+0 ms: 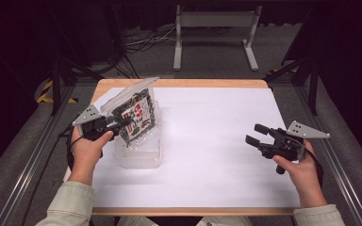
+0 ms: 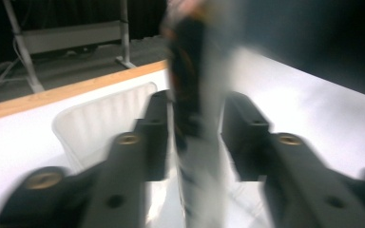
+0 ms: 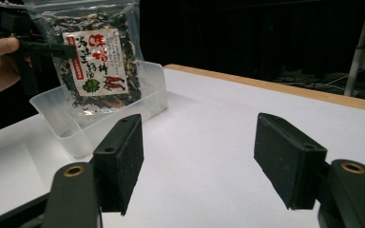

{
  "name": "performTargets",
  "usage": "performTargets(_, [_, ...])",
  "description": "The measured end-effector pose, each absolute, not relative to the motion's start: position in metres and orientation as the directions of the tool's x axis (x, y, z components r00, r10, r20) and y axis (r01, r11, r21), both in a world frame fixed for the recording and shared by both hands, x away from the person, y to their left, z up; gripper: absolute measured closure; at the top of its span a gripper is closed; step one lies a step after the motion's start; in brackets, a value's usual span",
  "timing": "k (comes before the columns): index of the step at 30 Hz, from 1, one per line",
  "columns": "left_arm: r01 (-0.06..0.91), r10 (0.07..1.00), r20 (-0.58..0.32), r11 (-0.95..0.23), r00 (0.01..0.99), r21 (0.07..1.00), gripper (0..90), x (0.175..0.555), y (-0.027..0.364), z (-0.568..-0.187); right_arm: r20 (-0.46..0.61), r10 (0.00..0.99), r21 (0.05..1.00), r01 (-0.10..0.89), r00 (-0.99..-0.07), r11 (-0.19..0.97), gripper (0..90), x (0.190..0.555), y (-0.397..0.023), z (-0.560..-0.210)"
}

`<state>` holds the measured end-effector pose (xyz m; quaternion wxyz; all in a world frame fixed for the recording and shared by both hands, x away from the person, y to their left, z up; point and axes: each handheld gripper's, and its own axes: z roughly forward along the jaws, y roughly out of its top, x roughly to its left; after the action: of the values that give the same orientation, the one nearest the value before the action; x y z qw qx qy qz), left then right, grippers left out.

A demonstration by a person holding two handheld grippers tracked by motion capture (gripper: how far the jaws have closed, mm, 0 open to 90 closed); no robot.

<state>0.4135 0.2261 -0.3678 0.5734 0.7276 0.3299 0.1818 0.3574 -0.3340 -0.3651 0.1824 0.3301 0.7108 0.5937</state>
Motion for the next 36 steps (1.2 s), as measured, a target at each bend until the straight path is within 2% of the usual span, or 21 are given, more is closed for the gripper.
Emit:
performTargets(2, [0.268, 0.709, -0.127, -0.091, 0.694, 0.959, 39.7, 0.411, 0.227, -0.366, 0.137, 0.685, 0.964, 0.255, -0.715, 0.074, 34.2, 0.358, -0.333, -0.365])
performTargets(4, [0.267, 0.721, -0.131, -0.078, 0.680, 0.960, 25.3, 0.409, 0.228, -0.364, 0.130, 0.684, 0.964, 0.253, -0.718, 0.083, 34.1, 0.358, -0.332, -0.366])
performTargets(8, [0.245, 0.752, -0.083, -0.107, 0.654, 0.964, 13.2, 0.399, 0.233, -0.360, 0.128, 0.681, 0.963, 0.256, -0.721, 0.089, 33.6, 0.357, -0.331, -0.366])
performTargets(13, [0.200, 0.741, -0.058, -0.105, 0.669, 0.974, 8.8, 0.380, 0.246, -0.354, 0.124, 0.685, 0.963, 0.254, -0.718, 0.092, 32.0, 0.357, -0.333, -0.367])
performTargets(20, [0.199, 0.738, -0.038, -0.132, 0.674, 0.971, 7.2, 0.352, 0.264, -0.356, 0.080, 0.690, 0.962, 0.236, -0.720, 0.135, 29.0, 0.353, -0.334, -0.369])
performTargets(27, [0.227, 0.738, -0.056, -0.133, 0.672, 0.965, 7.5, 0.330, 0.281, -0.371, 0.078, 0.705, 0.962, 0.239, -0.705, 0.132, 27.4, 0.347, -0.342, -0.375])
performTargets(36, [0.271, 0.738, -0.061, -0.168, 0.672, 0.948, 7.4, 0.317, 0.283, -0.404, 0.101, 0.723, 0.956, 0.268, -0.683, 0.119, 26.9, 0.336, -0.354, -0.392])
